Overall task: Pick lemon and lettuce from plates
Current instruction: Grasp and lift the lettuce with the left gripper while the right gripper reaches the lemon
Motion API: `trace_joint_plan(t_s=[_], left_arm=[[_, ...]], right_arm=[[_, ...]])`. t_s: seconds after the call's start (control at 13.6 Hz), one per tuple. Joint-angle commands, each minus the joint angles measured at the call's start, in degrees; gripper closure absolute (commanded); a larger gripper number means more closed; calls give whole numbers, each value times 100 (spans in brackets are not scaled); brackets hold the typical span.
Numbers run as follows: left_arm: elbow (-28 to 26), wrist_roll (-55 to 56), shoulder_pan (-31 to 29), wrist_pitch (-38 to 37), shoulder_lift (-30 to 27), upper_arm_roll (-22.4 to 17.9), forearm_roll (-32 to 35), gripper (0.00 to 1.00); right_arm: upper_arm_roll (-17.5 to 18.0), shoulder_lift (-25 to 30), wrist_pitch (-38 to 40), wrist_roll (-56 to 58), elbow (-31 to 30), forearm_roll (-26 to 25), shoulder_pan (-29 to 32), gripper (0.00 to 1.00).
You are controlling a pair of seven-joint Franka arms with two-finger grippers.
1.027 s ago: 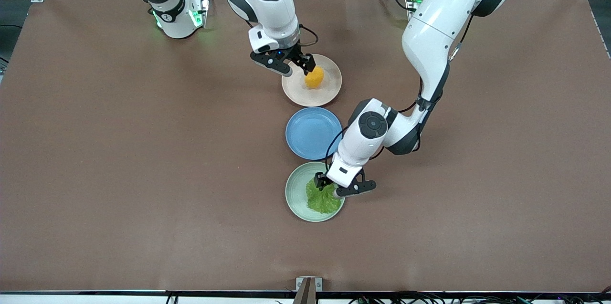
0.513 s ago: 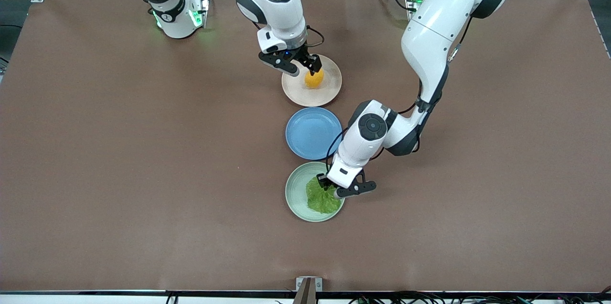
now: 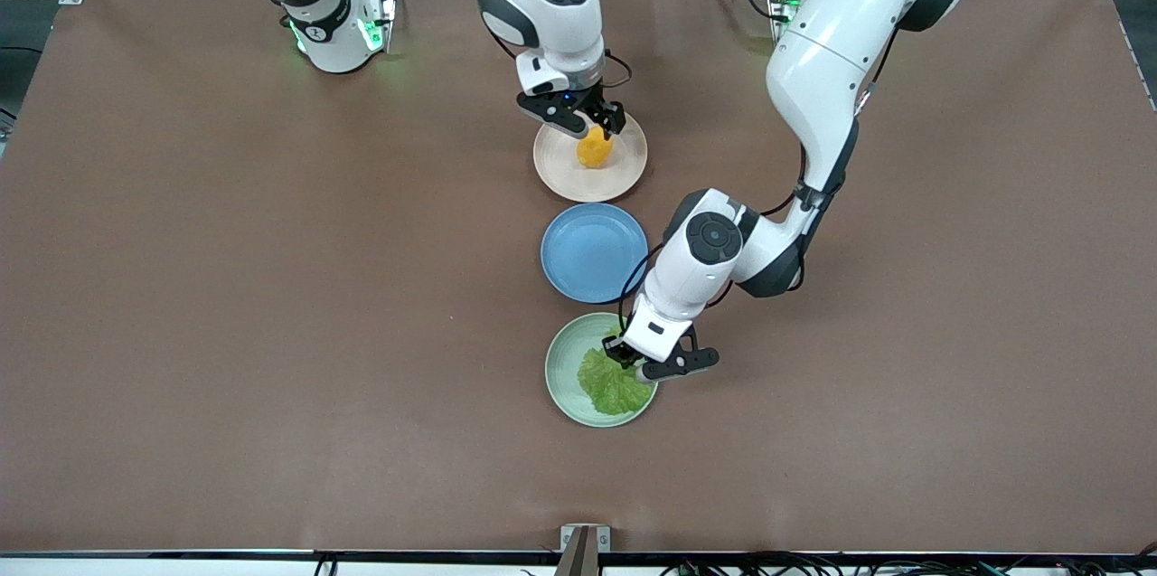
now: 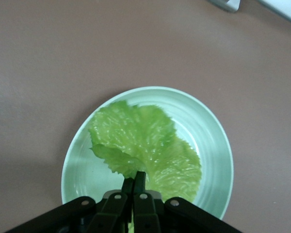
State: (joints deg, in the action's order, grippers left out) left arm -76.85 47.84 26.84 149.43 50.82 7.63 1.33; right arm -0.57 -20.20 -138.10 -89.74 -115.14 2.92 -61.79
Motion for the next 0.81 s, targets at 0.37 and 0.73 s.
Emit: trace_joint_plan(t_s=[0.37,0.73], left_arm=[[-355,-124,-889,-1661,-1529,509,-168,100],[-2259,-1757,-2462,-2015,-2812,1354,-159,100]], right_arm=[[-74,-616,-279,-466,264,-318,-545,0],[-118,-818,-445,-466,229,-643,-519,0]])
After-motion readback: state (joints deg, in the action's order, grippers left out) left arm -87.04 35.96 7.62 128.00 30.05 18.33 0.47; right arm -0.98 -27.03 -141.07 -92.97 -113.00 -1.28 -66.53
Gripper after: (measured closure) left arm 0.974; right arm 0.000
